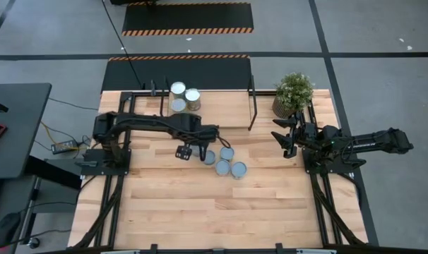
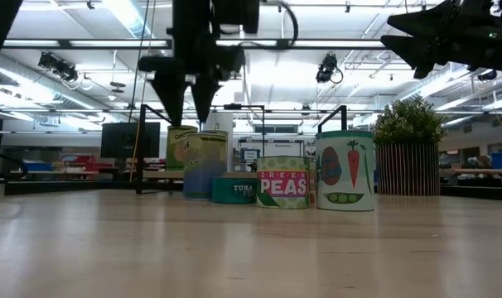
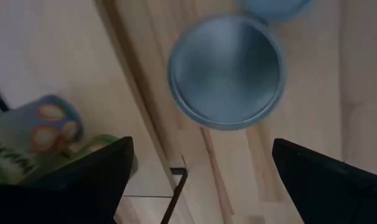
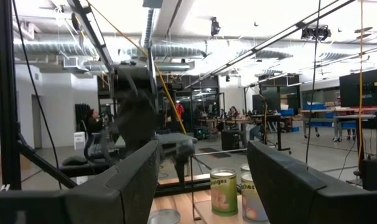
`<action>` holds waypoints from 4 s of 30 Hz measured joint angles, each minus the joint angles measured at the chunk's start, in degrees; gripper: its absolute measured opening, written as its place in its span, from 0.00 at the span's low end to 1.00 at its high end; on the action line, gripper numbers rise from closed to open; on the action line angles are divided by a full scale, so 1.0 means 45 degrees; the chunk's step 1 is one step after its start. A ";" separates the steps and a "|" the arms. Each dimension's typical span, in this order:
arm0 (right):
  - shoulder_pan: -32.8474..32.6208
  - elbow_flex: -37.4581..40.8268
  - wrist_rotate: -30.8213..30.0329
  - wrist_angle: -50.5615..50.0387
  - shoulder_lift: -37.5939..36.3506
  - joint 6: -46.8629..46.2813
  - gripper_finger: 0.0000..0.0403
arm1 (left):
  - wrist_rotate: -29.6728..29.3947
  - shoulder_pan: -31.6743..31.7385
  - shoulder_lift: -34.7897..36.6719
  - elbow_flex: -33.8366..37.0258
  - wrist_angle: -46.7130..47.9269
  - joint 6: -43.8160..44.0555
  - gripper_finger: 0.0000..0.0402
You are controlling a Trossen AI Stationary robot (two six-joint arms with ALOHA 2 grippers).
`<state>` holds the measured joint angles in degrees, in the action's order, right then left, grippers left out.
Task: Pick and place cans onto a shelf
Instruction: Put the canned peas on the shelf
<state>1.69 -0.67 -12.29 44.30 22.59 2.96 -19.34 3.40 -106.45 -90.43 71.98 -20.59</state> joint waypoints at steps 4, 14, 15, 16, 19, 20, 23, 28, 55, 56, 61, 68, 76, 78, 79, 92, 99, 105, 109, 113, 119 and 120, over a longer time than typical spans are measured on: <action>0.0000 0.0000 0.0000 -0.0002 0.0000 0.0000 0.62 | -0.0101 0.0146 -0.0555 0.0001 0.0087 -0.0849 0.97; -0.0005 0.0000 0.0005 0.0037 0.0004 0.0024 0.62 | -0.0437 0.0353 -0.1390 0.0004 -0.0421 -0.2365 0.97; 0.0000 0.0000 0.0000 0.0037 0.0005 0.0024 0.62 | -0.0425 0.0339 -0.1380 0.0000 -0.0528 -0.2415 0.97; -0.0001 0.0000 0.0001 0.0037 0.0005 0.0025 0.62 | -0.0391 0.0316 -0.1371 0.0000 -0.0709 -0.2515 0.97; 0.0000 0.0000 0.0000 0.0037 0.0003 0.0044 0.62 | -0.0231 0.0193 -0.1371 0.0000 -0.0851 -0.2897 0.97; -0.0004 0.0000 0.0005 0.0037 0.0000 0.0044 0.62 | -0.0216 0.0151 -0.1371 0.0000 -0.0789 -0.2981 0.97; -0.0003 0.0000 0.0005 0.0037 0.0003 0.0044 0.62 | 0.0288 0.0044 -0.1371 0.0000 -0.0884 -0.3310 0.97; 0.0000 0.0000 0.0005 0.0037 0.0005 0.0044 0.62 | 0.0507 -0.0021 -0.1371 0.0000 -0.1326 -0.3247 0.97; -0.0005 0.0000 0.0005 0.0042 0.0005 0.0019 0.62 | 0.1318 0.0098 -0.2370 -0.0005 -0.1807 -0.1113 0.97; -0.0002 0.0000 0.0005 0.0042 0.0005 0.0019 0.62 | 0.1279 0.0112 -0.2346 -0.0005 -0.1806 -0.0969 0.97; -0.0005 0.0000 0.0005 0.0042 0.0005 0.0019 0.62 | 0.1255 0.0125 -0.2323 -0.0005 -0.1806 -0.0814 0.88; -0.0005 0.0000 0.0005 0.0042 0.0005 0.0025 0.62 | 0.1251 0.0125 -0.2304 -0.0010 -0.1753 -0.0474 0.77; -0.0004 0.0000 0.0005 0.0042 0.0005 0.0044 0.62 | 0.1242 0.0528 -0.2255 -0.0947 -0.0913 0.0866 0.82; -0.0005 0.0000 0.0005 0.0042 0.0005 0.0044 0.62 | 0.1202 0.0783 -0.2236 -0.1430 -0.0815 0.1349 0.81; -0.0001 0.0000 0.0005 0.0042 0.0005 0.0036 0.62 | 0.1207 0.0928 -0.2233 -0.1684 -0.0817 0.1628 0.80; 0.0000 0.0000 0.0005 0.0042 0.0005 0.0019 0.62 | 0.1219 0.3104 -0.2231 -0.2638 -0.0536 0.5542 0.81; -0.0002 0.0000 0.0005 0.0044 0.0005 0.0049 0.62 | 0.1300 0.3940 -0.2231 -0.2487 -0.0315 0.5558 0.81; 0.0000 0.0000 0.0005 0.0047 0.0005 0.0049 0.62 | 0.1496 0.4015 -0.2231 -0.2487 -0.0392 0.5070 0.85; 0.0000 0.0000 0.0005 0.0047 0.0005 0.0049 0.62 | 0.1513 0.4002 -0.2231 -0.2487 -0.0393 0.5040 0.88; 0.0000 0.0000 0.0005 0.0047 0.0005 0.0044 0.62 | 0.1441 0.4006 -0.2231 -0.2482 -0.0407 0.4780 0.88; 0.0000 0.0000 0.0005 0.0047 0.0005 0.0044 0.62 | 0.0612 0.3984 -0.2231 -0.2486 -0.0403 0.4610 0.88; 0.0000 0.0000 0.0005 0.0047 0.0005 0.0044 0.62 | 0.0568 0.3976 -0.2231 -0.2482 -0.0399 0.4612 0.88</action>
<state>1.69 -0.67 -12.27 44.51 22.61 3.16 -16.79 21.29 -116.49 -101.60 70.19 0.16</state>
